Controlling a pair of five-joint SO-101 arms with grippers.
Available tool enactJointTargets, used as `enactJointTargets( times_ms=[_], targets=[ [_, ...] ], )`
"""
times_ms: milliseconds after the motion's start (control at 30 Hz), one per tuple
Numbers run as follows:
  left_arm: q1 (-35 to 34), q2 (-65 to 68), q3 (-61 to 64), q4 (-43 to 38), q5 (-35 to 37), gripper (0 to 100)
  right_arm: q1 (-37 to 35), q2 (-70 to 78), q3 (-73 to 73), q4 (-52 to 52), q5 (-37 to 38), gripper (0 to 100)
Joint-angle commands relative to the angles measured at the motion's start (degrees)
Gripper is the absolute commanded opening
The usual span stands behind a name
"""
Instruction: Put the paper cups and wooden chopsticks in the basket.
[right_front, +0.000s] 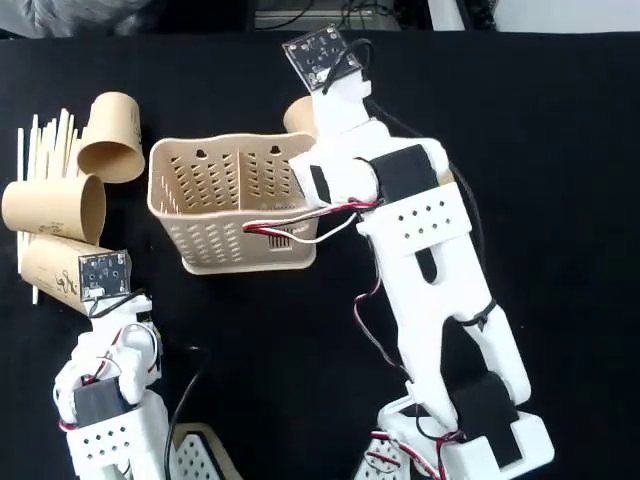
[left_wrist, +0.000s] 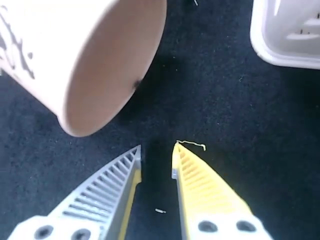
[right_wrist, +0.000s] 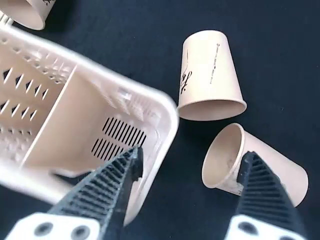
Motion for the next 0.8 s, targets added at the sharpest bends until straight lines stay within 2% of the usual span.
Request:
enactJointTargets(
  times_ms=[0, 100, 233, 367, 467, 567, 767],
  targets=[
    [0.0, -0.4, 1.1, 0.2, -0.4, 11, 0.1, -1.5, -3.1, 0.1, 2.0, 30.0],
    [0.0, -0.4, 1.1, 0.2, -0.4, 11, -1.8, -1.5, -4.3, 2.0, 2.3, 30.1],
    [0.0, -0.4, 1.1, 0.2, -0.4, 11, -3.7, -4.0, -12.0, 9.7, 2.7, 30.1],
    [0.0, -0.4, 1.1, 0.2, -0.4, 11, -3.3, -7.8, -22.4, 19.8, 9.4, 30.1],
    [0.0, -0.4, 1.1, 0.2, -0.4, 11, -3.3, -9.8, -24.7, 25.2, 15.8, 30.0],
    [0.0, -0.4, 1.1, 0.2, -0.4, 11, 2.1, -12.4, -19.1, 24.4, 19.4, 30.0],
    [0.0, -0.4, 1.1, 0.2, -0.4, 11, 12.7, -16.2, -0.8, 14.0, 25.8, 30.0]
  ],
)
